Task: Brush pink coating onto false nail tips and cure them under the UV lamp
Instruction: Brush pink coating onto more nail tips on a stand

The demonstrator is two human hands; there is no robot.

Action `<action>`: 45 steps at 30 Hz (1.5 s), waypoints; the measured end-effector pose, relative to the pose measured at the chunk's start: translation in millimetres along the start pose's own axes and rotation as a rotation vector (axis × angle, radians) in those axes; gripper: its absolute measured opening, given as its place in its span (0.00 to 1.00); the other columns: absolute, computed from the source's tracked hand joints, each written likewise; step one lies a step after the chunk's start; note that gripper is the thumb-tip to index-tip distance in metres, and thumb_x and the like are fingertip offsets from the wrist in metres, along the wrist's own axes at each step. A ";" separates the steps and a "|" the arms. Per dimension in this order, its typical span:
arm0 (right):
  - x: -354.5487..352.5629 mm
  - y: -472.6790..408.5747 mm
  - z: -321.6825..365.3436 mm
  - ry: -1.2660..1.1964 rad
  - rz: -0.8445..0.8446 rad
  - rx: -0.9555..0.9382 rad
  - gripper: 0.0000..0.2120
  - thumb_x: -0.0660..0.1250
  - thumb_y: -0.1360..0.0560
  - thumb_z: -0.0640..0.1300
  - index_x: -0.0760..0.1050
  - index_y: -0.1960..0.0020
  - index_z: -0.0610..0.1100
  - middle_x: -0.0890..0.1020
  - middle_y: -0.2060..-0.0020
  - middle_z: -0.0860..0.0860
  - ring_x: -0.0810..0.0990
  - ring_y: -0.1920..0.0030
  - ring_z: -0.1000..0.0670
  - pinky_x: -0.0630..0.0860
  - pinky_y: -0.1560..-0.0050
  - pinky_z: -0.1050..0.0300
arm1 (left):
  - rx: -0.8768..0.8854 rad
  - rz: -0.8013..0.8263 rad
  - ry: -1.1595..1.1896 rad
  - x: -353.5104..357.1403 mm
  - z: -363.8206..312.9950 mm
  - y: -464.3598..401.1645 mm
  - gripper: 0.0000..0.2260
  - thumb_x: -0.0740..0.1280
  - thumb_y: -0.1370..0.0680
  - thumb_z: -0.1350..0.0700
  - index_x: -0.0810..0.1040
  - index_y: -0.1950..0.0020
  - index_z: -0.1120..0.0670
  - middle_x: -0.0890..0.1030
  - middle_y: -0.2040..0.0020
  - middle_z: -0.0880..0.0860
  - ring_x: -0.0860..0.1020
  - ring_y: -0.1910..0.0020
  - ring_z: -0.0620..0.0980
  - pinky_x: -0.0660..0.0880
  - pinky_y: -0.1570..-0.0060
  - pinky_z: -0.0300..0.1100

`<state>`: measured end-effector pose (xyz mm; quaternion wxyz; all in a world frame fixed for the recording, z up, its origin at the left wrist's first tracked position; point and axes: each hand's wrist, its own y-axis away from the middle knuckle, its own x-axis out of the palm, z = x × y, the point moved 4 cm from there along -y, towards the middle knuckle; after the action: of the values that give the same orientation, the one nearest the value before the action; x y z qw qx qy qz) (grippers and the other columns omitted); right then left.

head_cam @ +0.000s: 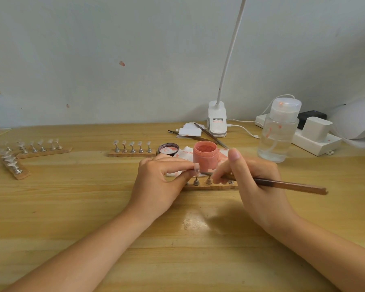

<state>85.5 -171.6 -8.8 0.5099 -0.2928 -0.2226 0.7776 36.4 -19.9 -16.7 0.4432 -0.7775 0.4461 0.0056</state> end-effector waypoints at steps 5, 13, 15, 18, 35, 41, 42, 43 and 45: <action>-2.6 0.4 3.3 -0.074 -0.050 -0.010 0.23 0.52 0.24 0.52 0.77 0.70 0.46 0.80 0.70 0.48 0.78 0.69 0.56 0.72 0.64 0.66 | 0.032 -0.001 0.002 -1.5 -2.0 -0.8 0.03 0.71 0.32 0.54 0.83 0.59 0.50 0.81 0.62 0.43 0.77 0.58 0.38 0.71 0.53 0.34; 1.5 1.5 2.7 0.008 -0.003 -0.047 0.21 0.53 0.23 0.51 0.78 0.66 0.45 0.80 0.70 0.51 0.78 0.64 0.56 0.73 0.61 0.64 | -0.010 -0.013 -0.010 -2.6 -1.0 -1.9 0.02 0.74 0.33 0.62 0.83 0.63 0.57 0.81 0.63 0.45 0.78 0.58 0.42 0.70 0.52 0.30; 6.0 2.7 4.5 0.072 0.075 -0.095 0.20 0.53 0.23 0.50 0.79 0.65 0.45 0.80 0.68 0.53 0.78 0.64 0.57 0.72 0.62 0.64 | -0.010 -0.007 -0.015 -2.6 -1.0 -2.2 0.03 0.74 0.33 0.63 0.83 0.63 0.55 0.80 0.64 0.44 0.77 0.58 0.42 0.69 0.52 0.28; 7.8 4.7 7.1 0.055 0.131 -0.128 0.22 0.54 0.22 0.51 0.79 0.65 0.43 0.80 0.68 0.53 0.78 0.65 0.58 0.71 0.62 0.66 | -0.010 -0.012 0.001 -2.9 -0.5 -2.3 0.04 0.74 0.33 0.61 0.82 0.63 0.53 0.80 0.65 0.44 0.77 0.59 0.42 0.69 0.53 0.29; 7.6 -3.1 1.8 0.217 0.106 -0.165 0.19 0.77 0.35 0.44 0.70 0.53 0.57 0.81 0.51 0.56 0.78 0.44 0.59 0.71 0.45 0.67 | -0.032 0.120 0.046 0.4 -13.4 1.3 0.11 0.68 0.33 0.46 0.77 0.52 0.38 0.81 0.58 0.36 0.78 0.56 0.38 0.70 0.46 0.59; 8.9 -3.2 3.7 0.284 0.076 -0.224 0.18 0.75 0.34 0.42 0.69 0.56 0.57 0.82 0.57 0.56 0.81 0.51 0.53 0.74 0.49 0.61 | -0.050 0.129 0.018 1.7 -14.0 1.5 0.15 0.69 0.33 0.52 0.76 0.49 0.37 0.78 0.60 0.27 0.76 0.53 0.34 0.66 0.42 0.51; 8.9 -3.0 5.0 0.289 0.074 -0.229 0.16 0.75 0.34 0.42 0.70 0.56 0.56 0.82 0.57 0.55 0.81 0.53 0.53 0.74 0.50 0.61 | -0.047 0.133 0.031 2.0 -13.8 2.1 0.12 0.71 0.33 0.51 0.79 0.52 0.39 0.79 0.60 0.30 0.77 0.53 0.34 0.66 0.42 0.50; 8.4 -3.3 6.0 0.286 0.069 -0.232 0.14 0.74 0.34 0.43 0.71 0.56 0.55 0.82 0.57 0.55 0.81 0.54 0.54 0.74 0.50 0.63 | -0.044 0.136 0.048 2.3 -13.1 2.5 0.07 0.73 0.33 0.50 0.82 0.57 0.41 0.81 0.60 0.34 0.77 0.54 0.35 0.66 0.42 0.50; 4.9 -4.7 7.1 0.258 0.043 -0.221 0.10 0.73 0.33 0.43 0.74 0.56 0.51 0.81 0.56 0.56 0.80 0.55 0.56 0.73 0.51 0.67 | -0.047 0.123 0.075 1.4 -13.3 2.7 0.07 0.72 0.34 0.48 0.82 0.57 0.41 0.82 0.59 0.39 0.77 0.54 0.36 0.68 0.42 0.45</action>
<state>82.2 -165.6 -1.7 0.4822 -0.4493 -0.2330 0.7150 30.3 -30.6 -11.1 0.4067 -0.7585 0.5090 0.0139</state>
